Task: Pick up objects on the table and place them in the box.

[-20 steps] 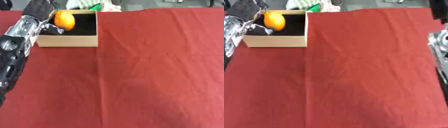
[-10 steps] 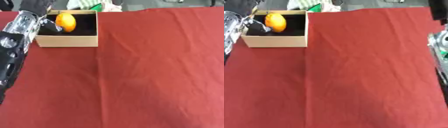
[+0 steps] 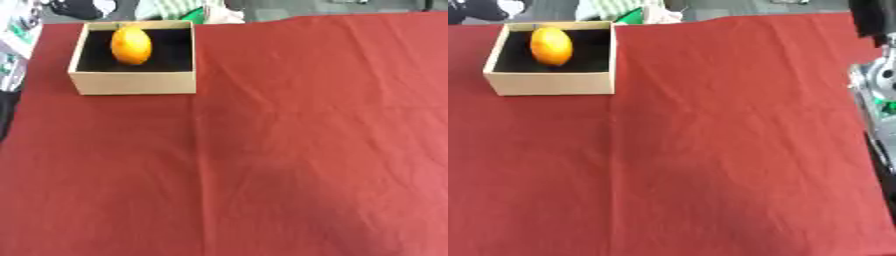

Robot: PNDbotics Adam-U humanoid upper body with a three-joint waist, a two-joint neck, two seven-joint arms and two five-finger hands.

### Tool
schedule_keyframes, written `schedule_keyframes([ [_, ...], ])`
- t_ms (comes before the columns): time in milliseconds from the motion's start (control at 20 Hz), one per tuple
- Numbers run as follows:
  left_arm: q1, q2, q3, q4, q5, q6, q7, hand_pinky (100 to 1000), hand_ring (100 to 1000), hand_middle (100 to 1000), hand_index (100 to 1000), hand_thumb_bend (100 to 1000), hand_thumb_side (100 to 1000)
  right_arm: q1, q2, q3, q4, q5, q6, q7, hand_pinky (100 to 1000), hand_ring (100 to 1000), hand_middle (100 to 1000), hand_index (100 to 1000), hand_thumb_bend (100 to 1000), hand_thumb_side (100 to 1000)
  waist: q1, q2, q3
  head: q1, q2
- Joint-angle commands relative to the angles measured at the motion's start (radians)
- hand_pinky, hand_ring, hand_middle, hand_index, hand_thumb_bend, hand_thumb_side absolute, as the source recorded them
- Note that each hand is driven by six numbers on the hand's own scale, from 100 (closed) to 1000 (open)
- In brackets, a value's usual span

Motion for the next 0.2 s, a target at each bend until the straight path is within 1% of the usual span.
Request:
schedule_keyframes([
  [50, 0.035, 0.074, 0.021, -0.205, 0.191, 0.045, 0.001, 589, 785, 754, 876, 513, 393, -0.010, -0.028, -0.012, -0.020, 0.012, -0.004, -0.004, 933, 867, 806, 915, 100, 960, 0.001, -0.027, 0.003, -0.008, 0.005],
  [200, 0.118, 0.112, 0.037, -0.376, 0.395, 0.090, 0.041, 577, 776, 754, 880, 500, 420, -0.013, -0.030, -0.014, -0.020, 0.015, -0.006, -0.008, 933, 868, 806, 915, 100, 955, 0.002, -0.028, 0.005, -0.011, 0.005],
])
